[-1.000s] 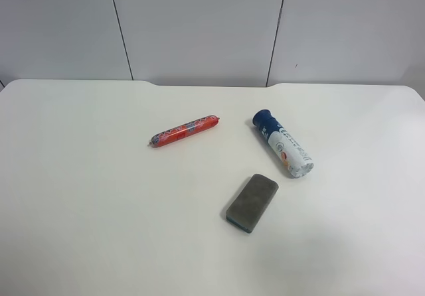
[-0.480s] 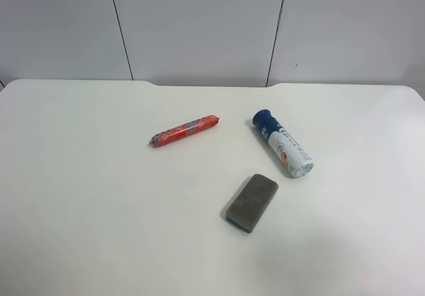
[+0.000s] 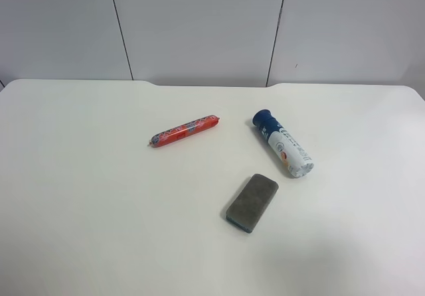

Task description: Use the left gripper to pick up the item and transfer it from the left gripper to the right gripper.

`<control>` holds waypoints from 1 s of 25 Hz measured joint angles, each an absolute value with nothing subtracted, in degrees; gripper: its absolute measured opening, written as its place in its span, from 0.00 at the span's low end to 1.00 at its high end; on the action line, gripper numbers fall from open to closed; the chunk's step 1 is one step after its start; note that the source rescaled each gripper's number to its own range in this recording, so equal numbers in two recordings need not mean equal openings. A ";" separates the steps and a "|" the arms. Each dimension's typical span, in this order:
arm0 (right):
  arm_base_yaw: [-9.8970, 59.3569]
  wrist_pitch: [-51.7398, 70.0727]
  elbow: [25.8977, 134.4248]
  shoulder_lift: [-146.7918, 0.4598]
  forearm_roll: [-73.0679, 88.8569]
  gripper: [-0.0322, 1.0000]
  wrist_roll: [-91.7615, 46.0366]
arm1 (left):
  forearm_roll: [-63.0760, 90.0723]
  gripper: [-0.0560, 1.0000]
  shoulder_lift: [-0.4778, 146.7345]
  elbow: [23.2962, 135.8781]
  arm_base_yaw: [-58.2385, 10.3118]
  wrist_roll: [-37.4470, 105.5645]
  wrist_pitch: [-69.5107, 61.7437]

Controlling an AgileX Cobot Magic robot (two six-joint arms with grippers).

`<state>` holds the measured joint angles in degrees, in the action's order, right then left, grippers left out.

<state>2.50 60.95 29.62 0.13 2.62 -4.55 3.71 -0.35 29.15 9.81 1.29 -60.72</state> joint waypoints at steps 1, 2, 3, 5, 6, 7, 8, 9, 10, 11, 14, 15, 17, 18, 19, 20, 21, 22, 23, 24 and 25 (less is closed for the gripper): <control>2.12 60.95 29.62 0.13 2.62 1.00 -4.55 | 3.71 0.99 -0.35 29.15 9.81 1.29 -60.72; 1.90 60.91 29.62 0.13 2.62 1.00 -4.55 | 3.71 0.99 -0.35 29.15 9.81 1.29 -60.72; 1.85 60.91 29.62 0.13 2.62 1.00 -4.55 | 3.71 0.99 -0.35 29.15 9.81 1.29 -60.72; 1.85 60.91 29.62 0.13 2.62 1.00 -4.55 | 3.71 0.99 -0.35 29.15 9.81 1.29 -60.72; 1.85 60.91 29.62 0.13 2.62 1.00 -4.55 | 3.71 0.99 -0.35 29.15 9.81 1.23 -60.72; 1.85 60.91 29.62 0.13 2.62 1.00 -4.55 | 3.71 0.99 -0.35 29.15 9.81 1.23 -60.72; 1.85 60.91 29.62 0.13 2.62 1.00 -4.55 | 3.71 0.99 -0.35 29.15 9.81 1.23 -60.72; 1.85 60.91 29.62 0.13 2.62 1.00 -4.55 | 3.71 0.99 -0.35 29.15 9.81 1.23 -60.72; 1.85 60.91 29.62 0.13 2.62 1.00 -4.55 | 3.71 0.99 -0.35 29.15 9.81 1.23 -60.72; 1.85 60.91 29.62 0.13 2.62 1.00 -4.55 | 3.71 0.99 -0.35 29.15 9.81 1.23 -60.72; 1.85 60.91 29.62 0.13 2.62 1.00 -4.55 | 3.71 0.99 -0.35 29.15 9.81 1.23 -60.72; 1.85 60.91 29.62 0.13 2.62 1.00 -4.55 | 3.71 0.99 -0.35 29.15 9.81 1.23 -60.72; 1.85 60.91 29.62 0.13 2.62 1.00 -4.55 | 3.71 0.99 -0.35 29.15 9.81 1.23 -60.72; 1.85 60.91 29.62 0.13 2.62 1.00 -4.55 | 3.71 0.99 -0.35 29.15 9.81 1.23 -60.72; 1.85 60.91 29.62 0.13 2.62 1.00 -4.55 | 3.71 0.99 -0.35 29.15 9.81 1.23 -60.72; 1.85 60.91 29.62 0.13 2.62 1.00 -4.55 | 3.71 0.99 -0.35 29.15 9.81 1.23 -60.72; 1.85 60.91 29.62 0.13 2.62 1.00 -4.55 | 3.71 0.99 -0.35 29.15 9.81 1.23 -60.72; 1.85 60.91 29.62 0.13 2.62 1.00 -4.55 | 3.71 0.99 -0.35 29.15 9.81 1.23 -60.72; 1.85 60.91 29.62 0.13 2.62 1.00 -4.55 | 3.71 0.99 -0.35 29.15 9.81 1.23 -60.72; 1.85 60.91 29.62 0.13 2.62 1.00 -4.55 | 3.71 0.99 -0.35 29.15 9.81 1.23 -60.72; 1.85 60.91 29.62 0.13 2.62 1.00 -4.55 | 3.71 0.99 -0.35 29.15 9.81 1.23 -60.72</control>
<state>1.85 60.91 29.62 0.13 2.62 -4.55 3.71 -0.35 29.15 9.81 1.23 -60.72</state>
